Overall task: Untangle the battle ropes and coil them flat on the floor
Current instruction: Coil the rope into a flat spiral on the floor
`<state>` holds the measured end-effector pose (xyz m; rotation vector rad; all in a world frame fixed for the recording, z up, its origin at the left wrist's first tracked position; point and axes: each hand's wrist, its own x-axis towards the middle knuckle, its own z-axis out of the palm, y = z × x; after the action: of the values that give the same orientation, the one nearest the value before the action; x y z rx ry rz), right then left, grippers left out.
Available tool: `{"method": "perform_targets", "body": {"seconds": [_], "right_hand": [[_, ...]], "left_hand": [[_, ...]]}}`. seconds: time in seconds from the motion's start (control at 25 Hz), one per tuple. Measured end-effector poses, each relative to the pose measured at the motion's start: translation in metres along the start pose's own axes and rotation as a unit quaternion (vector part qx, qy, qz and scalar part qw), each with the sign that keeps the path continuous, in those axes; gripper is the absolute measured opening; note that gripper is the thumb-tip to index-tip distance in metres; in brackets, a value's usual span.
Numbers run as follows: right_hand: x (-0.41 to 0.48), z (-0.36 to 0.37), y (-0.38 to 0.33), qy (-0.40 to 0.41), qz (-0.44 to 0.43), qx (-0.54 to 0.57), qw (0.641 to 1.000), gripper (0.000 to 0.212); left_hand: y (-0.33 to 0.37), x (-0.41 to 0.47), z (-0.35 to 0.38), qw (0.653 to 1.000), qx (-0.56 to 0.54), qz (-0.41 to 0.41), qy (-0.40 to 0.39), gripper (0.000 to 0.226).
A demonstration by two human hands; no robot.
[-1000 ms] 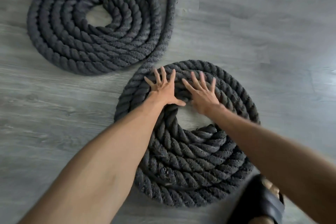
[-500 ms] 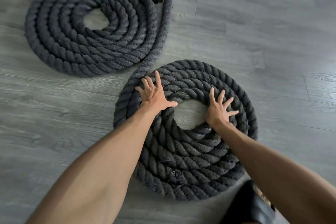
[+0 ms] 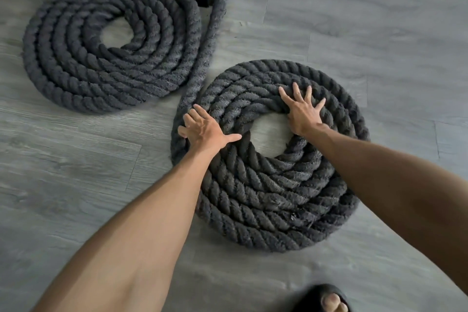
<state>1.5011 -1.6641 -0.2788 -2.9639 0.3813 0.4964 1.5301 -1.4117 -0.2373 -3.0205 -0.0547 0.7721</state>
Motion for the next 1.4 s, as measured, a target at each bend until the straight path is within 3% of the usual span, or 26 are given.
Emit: {"method": "perform_targets", "body": {"seconds": [0.2,0.4,0.52,0.6,0.64,0.72,0.8,0.88,1.04,1.28,1.4], "right_hand": [[0.047,-0.028,0.025,-0.013,-0.069,-0.027,0.997,0.098],[0.064,-0.045,0.034,-0.052,-0.106,-0.028,0.993,0.100],[0.068,-0.049,0.032,-0.070,-0.099,-0.003,0.993,0.099],[0.060,-0.054,0.020,-0.053,-0.065,0.065,0.994,0.090],[0.053,-0.051,0.012,0.000,-0.020,0.103,0.995,0.085],[0.032,-0.040,0.005,0.074,0.143,0.134,0.978,0.082],[0.012,-0.027,0.012,0.051,0.294,0.152,0.942,0.090],[0.003,-0.012,0.018,0.009,0.356,0.154,0.922,0.099],[0.022,-0.004,0.016,-0.015,0.355,0.155,0.922,0.096],[0.075,-0.048,0.030,-0.109,0.302,0.142,0.937,0.095],[0.120,-0.079,0.024,-0.131,0.284,0.125,0.942,0.096]], "left_hand": [[0.039,-0.006,-0.010,0.999,-0.017,-0.045,-0.021,0.148],[0.046,0.008,-0.032,0.991,-0.052,-0.084,-0.088,0.125],[0.062,0.026,-0.049,0.999,-0.028,-0.024,0.002,0.105],[0.083,0.049,-0.061,0.996,-0.022,0.080,0.035,0.107],[0.095,0.064,-0.068,0.992,-0.013,0.124,0.029,0.113],[0.118,0.094,-0.083,0.983,-0.005,0.182,-0.019,0.125],[0.140,0.119,-0.093,0.971,0.024,0.232,-0.043,0.136],[0.156,0.133,-0.093,0.956,0.076,0.278,-0.055,0.147],[0.161,0.154,-0.087,0.957,0.052,0.270,-0.093,0.159],[0.151,0.171,-0.095,0.976,0.036,0.216,-0.010,0.160],[0.147,0.195,-0.107,0.984,-0.005,0.179,-0.028,0.159]]}}
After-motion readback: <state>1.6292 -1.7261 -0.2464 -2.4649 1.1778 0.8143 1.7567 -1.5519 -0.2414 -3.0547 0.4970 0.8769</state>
